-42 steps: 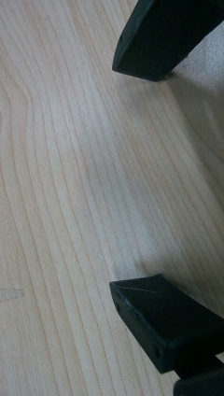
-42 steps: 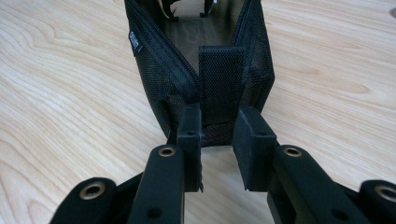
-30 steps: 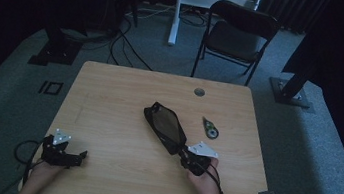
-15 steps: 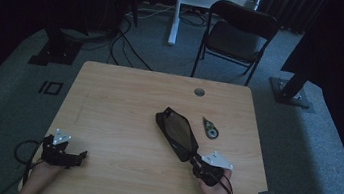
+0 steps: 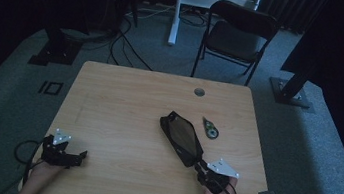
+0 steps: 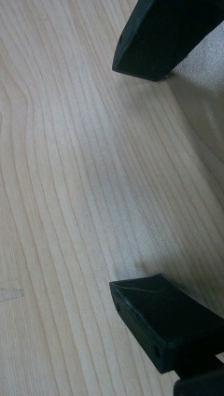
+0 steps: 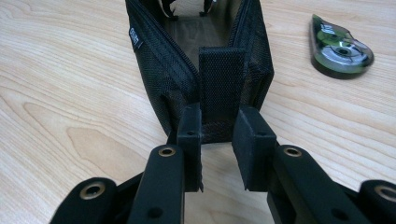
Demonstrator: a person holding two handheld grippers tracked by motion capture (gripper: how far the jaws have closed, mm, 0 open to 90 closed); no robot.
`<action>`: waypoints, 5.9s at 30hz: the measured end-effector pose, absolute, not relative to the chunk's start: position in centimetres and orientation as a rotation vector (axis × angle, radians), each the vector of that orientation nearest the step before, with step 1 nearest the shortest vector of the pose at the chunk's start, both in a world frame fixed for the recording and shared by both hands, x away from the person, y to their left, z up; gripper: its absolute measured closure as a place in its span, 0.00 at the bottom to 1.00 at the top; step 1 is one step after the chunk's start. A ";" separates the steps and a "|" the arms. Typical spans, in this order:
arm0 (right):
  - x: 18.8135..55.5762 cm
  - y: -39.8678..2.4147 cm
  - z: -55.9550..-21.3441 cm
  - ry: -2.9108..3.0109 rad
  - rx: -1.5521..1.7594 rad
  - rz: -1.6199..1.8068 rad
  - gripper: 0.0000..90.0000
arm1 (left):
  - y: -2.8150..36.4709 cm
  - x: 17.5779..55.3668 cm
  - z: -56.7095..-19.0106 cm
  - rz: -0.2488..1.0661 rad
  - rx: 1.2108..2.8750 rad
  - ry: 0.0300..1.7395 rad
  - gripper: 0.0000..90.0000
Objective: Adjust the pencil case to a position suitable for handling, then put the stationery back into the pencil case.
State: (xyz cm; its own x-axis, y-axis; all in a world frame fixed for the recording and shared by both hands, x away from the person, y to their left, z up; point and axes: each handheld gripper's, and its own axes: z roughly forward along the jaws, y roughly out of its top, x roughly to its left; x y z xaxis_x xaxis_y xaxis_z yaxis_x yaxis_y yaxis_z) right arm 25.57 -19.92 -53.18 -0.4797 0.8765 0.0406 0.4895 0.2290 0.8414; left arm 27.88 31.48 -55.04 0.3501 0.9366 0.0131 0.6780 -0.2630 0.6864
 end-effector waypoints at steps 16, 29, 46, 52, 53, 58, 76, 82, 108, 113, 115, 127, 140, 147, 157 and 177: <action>23.1 -21.3 -53.4 2.027 1.282 1.142 0.81 | 31.5 27.9 -55.0 0.572 2.031 1.401 0.00; 21.7 -21.9 -53.4 2.005 1.298 1.157 0.77 | 31.5 27.9 -55.0 0.572 2.031 1.401 0.00; 22.2 -22.5 -50.7 1.962 1.247 1.230 0.57 | 31.5 27.9 -55.0 0.573 2.031 1.401 0.00; 23.4 -22.8 -49.5 1.944 1.226 1.256 0.56 | 31.5 27.9 -55.0 0.573 2.031 1.401 0.00; 23.7 -22.9 -49.3 1.939 1.228 1.257 0.56 | 31.5 27.9 -55.0 0.572 2.030 1.401 0.00; 24.8 -23.3 -48.8 1.917 1.238 1.262 0.56 | 31.5 27.9 -55.0 0.573 2.031 1.401 0.00; 31.2 -24.9 -49.5 1.889 1.314 1.172 0.50 | 31.5 27.9 -55.0 0.572 2.031 1.400 0.00; 33.8 -25.2 -50.1 1.905 1.351 1.130 0.42 | 31.5 27.9 -55.0 0.572 2.028 1.402 0.00; 41.5 -24.4 -52.7 2.001 1.404 0.985 0.30 | 31.5 27.9 -55.0 0.571 2.030 1.402 0.00; 42.5 -23.8 -53.1 2.015 1.418 0.981 0.30 | 31.5 27.9 -55.0 0.571 2.029 1.402 0.00; 42.8 -23.5 -53.4 2.024 1.412 0.976 0.30 | 31.5 27.9 -55.0 0.571 2.029 1.402 0.00; 43.9 -22.4 -54.5 2.069 1.407 0.947 0.31 | 31.5 27.9 -55.0 0.571 2.029 1.402 0.00; 44.2 -22.3 -54.9 2.079 1.412 0.934 0.45 | 31.5 27.9 -55.0 0.571 2.029 1.402 0.00; 44.3 -22.1 -54.6 2.084 1.425 0.927 0.54 | 31.5 27.9 -55.0 0.571 2.029 1.402 0.00; 43.7 -22.8 -53.5 2.067 1.473 0.942 0.55 | 31.5 27.9 -55.0 0.571 2.029 1.402 0.00; 41.4 -23.7 -49.2 2.022 1.487 0.999 0.55 | 31.5 27.9 -55.0 0.571 2.029 1.402 0.00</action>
